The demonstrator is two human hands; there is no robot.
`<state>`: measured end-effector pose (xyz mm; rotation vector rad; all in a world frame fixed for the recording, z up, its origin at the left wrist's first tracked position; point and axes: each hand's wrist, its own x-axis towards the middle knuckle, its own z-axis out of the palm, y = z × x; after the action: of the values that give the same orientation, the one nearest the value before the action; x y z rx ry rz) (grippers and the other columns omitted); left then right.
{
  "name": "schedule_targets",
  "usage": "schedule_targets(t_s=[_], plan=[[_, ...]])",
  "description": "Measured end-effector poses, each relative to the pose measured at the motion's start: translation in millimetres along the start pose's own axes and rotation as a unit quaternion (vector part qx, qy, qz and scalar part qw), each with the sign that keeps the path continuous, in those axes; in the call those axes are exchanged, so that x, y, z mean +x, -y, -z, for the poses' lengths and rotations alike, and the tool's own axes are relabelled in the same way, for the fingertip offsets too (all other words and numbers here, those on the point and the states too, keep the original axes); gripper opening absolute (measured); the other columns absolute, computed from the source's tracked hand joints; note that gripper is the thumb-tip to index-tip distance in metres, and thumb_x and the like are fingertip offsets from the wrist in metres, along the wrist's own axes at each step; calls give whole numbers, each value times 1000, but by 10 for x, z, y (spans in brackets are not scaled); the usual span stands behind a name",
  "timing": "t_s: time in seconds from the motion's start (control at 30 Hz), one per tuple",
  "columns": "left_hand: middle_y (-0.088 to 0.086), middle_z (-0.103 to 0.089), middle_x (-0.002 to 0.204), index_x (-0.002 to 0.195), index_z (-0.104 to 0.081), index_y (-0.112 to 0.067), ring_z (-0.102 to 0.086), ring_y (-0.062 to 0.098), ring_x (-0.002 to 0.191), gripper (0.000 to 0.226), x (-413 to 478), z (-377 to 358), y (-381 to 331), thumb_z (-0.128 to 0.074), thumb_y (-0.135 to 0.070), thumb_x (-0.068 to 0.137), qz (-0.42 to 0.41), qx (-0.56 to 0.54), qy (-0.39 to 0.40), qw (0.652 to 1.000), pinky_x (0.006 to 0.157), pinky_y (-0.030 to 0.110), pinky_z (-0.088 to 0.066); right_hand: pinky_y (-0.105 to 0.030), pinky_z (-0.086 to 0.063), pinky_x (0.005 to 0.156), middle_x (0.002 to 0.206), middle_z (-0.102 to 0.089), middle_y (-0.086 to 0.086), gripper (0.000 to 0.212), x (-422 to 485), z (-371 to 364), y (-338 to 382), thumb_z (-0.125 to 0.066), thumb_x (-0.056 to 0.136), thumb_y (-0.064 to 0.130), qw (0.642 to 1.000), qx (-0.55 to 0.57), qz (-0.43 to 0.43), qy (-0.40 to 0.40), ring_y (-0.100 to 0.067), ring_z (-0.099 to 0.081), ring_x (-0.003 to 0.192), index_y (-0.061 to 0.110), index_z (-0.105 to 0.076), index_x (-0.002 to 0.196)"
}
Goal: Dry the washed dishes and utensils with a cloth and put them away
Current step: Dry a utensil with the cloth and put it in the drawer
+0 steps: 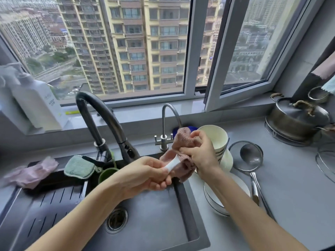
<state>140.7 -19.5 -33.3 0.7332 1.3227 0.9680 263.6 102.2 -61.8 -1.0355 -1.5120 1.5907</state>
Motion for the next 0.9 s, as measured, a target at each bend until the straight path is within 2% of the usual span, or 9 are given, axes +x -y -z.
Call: schedule_targets(t_s=[0.17,0.3,0.47,0.57,0.63,0.67,0.73,0.8,0.9], plan=[[-5,-36,50,81,-52,-7,-25,4,37,26,146,-34,224,-41,-20,100,-2,96,-75,993,35,14,-19,-28,-46,64,74,-59,-3,40,-235,-123,-179,-67,75,-6,972,-180,135,-62,-17,-54,66,26,-45,86],[-9,-36,40,74,-61,-6,-26,5,34,33,222,-158,207,-42,-16,99,-7,163,-56,985,35,16,-20,-19,-29,58,78,-60,-10,50,-393,42,-306,-65,67,-13,876,-361,256,-192,-20,-47,65,22,-44,95],[-8,-35,40,77,-63,-3,-24,6,35,32,257,-411,129,-43,-16,99,16,158,14,987,33,15,-18,-28,-35,60,73,-54,8,21,-740,830,-55,-62,89,7,848,-241,165,-442,-23,-57,73,7,-48,105],[-9,-35,41,75,-63,-7,-25,7,39,31,253,-706,116,-46,-18,98,7,198,66,978,36,16,-17,-33,-41,64,79,-54,14,24,-1191,1054,68,-55,93,32,875,-305,181,-330,-15,-54,72,14,-48,107],[-10,-38,38,67,-63,-12,-28,7,38,34,260,-1005,115,-51,-26,96,-64,288,75,953,38,17,-21,-34,-41,73,93,-57,10,33,-1441,1065,10,-47,89,47,853,-447,166,-210,-18,-55,84,18,-51,106],[-8,-39,37,61,-62,-15,-31,7,37,37,256,-1166,131,-54,-30,94,-108,342,72,931,38,17,-23,-35,-41,77,101,-56,7,32,-1541,1114,-54,-47,89,47,847,-487,143,-159,-20,-54,90,21,-52,107],[-6,-44,40,54,-59,-18,-36,9,39,41,212,-1474,221,-54,-29,94,-160,411,69,895,39,18,-28,-28,-42,79,103,-51,8,13,-1755,1278,-119,-54,92,36,896,-425,71,-108,-15,-53,91,31,-49,103],[-5,-49,47,54,-59,-18,-41,12,44,42,142,-1762,377,-51,-22,95,-167,405,79,895,44,20,-32,-19,-42,74,90,-51,16,24,-2004,1507,-169,-59,91,21,930,-334,64,-140,-4,-52,81,40,-45,90],[-7,-47,42,57,-62,-16,-38,6,39,40,-19,-2331,602,-49,-18,94,-165,369,99,909,41,16,-30,-15,-43,65,73,-55,12,30,-2475,1873,-259,-59,90,6,924,-263,80,-265,-1,-52,68,33,-46,86]])
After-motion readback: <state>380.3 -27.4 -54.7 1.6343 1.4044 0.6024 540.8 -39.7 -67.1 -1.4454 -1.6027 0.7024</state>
